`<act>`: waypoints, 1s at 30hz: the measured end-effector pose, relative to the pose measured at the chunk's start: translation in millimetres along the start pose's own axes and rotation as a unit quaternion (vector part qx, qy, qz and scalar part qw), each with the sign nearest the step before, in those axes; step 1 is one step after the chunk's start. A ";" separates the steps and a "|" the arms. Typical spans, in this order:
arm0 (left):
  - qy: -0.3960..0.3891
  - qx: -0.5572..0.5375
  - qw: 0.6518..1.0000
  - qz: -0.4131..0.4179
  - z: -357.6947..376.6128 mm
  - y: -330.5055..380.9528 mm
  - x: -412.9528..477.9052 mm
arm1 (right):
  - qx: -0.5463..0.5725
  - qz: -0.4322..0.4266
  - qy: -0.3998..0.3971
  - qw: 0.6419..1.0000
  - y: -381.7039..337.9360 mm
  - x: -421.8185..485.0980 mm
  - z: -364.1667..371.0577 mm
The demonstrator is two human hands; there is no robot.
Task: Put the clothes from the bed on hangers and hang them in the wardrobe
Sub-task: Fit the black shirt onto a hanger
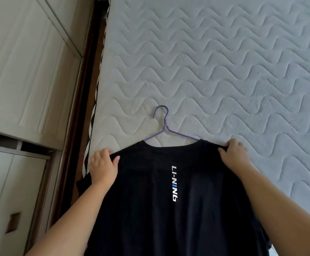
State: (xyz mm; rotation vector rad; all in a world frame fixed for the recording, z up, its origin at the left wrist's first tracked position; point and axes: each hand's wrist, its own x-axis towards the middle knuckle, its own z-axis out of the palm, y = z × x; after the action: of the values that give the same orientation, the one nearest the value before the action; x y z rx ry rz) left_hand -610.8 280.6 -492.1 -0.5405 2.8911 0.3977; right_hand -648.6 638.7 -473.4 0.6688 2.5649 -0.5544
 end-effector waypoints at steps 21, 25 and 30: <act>-0.154 -0.206 0.929 -0.266 -129.9 -57.4 -301.6 | 0.214 0.064 -0.118 0.968 108.4 -292.6 -28.5; -0.166 -0.194 0.933 -0.253 -135.7 -65.9 -363.3 | 0.194 0.074 -0.171 0.963 132.8 -338.8 -26.9; -0.154 -0.213 0.932 -0.249 -147.9 -71.6 -426.1 | 0.143 0.060 -0.206 0.966 153.6 -377.4 -25.2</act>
State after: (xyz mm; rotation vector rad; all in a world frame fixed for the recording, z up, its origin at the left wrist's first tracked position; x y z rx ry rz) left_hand -210.0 313.5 -275.6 -1.1270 2.2560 0.9304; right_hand -275.9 638.2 -306.9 0.7109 2.0642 -0.9268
